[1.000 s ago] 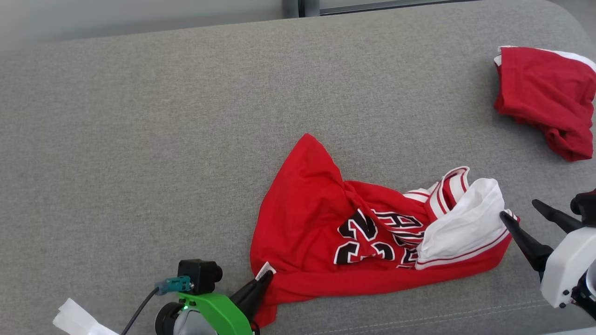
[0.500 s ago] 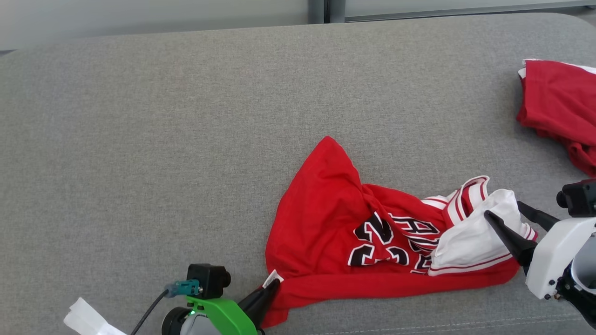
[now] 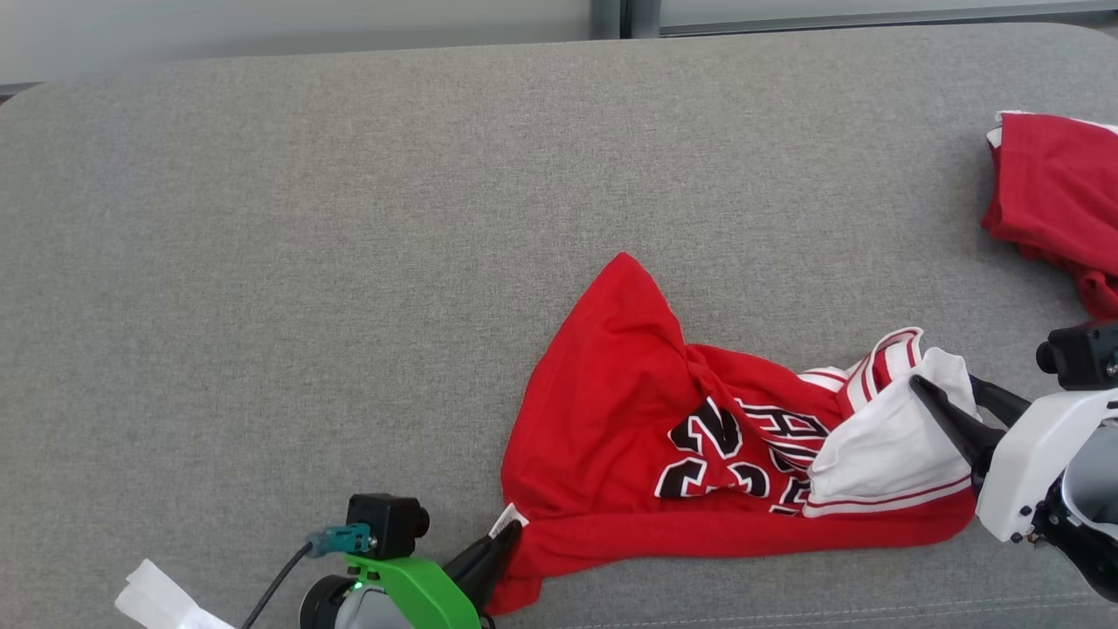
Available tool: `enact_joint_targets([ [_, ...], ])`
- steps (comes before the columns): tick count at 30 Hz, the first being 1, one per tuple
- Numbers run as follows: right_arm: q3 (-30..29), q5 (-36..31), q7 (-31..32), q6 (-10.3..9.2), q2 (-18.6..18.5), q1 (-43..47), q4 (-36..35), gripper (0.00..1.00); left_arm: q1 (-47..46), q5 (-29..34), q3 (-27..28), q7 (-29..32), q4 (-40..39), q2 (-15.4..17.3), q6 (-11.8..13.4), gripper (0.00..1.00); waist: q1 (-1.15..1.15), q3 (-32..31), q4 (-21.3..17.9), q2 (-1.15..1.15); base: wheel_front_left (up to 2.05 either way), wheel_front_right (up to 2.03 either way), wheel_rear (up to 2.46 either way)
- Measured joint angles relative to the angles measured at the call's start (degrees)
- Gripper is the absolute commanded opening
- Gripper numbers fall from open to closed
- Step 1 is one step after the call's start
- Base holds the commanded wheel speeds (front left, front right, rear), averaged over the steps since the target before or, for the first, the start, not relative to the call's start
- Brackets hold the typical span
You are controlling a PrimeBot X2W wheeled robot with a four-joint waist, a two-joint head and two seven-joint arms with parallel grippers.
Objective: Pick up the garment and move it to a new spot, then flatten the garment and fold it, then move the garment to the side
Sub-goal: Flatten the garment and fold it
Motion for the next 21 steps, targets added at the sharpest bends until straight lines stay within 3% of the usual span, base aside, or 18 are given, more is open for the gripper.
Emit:
enact_joint_targets([
  [1, 0.00, 0.00, 0.00, 0.00, 0.00, -0.21, 0.03, 0.44, 0.00, 0.00, -0.01, 0.01, 0.00, 0.00, 0.08, 0.00, 0.00, -0.03, -0.13, 0.00, 0.00, 0.00, 0.00],
  [7, -0.08, 0.00, 0.00, 0.01, -0.04, -0.48, 0.52, 0.43, 0.00, -0.01, 0.04, 0.01, -0.01, 0.02, 0.25, 0.00, 0.00, 0.03, -0.55, 0.00, 0.00, 0.00, 0.00],
  [8, -0.08, 0.00, 0.00, 0.01, -0.04, -0.48, 0.52, 0.31, 0.00, -0.01, 0.04, 0.01, -0.01, 0.02, 0.25, 0.00, 0.00, 0.03, -0.55, 0.00, 0.00, 0.00, 0.00],
  [16, -0.40, 0.02, 0.00, 0.01, -0.04, -0.52, 1.15, 0.00, 0.00, 0.00, 0.37, 0.01, -0.01, 0.08, 0.29, 0.00, 0.00, 0.28, -0.76, 0.00, 0.00, 0.00, 0.00],
  [21, -0.44, 0.12, 0.00, 0.60, 0.04, -1.21, 1.36, 0.00, 0.00, -0.01, 0.77, 0.01, -0.02, 0.09, 0.29, 0.00, 0.00, 0.40, -0.67, 0.00, 0.00, 0.00, 0.00],
])
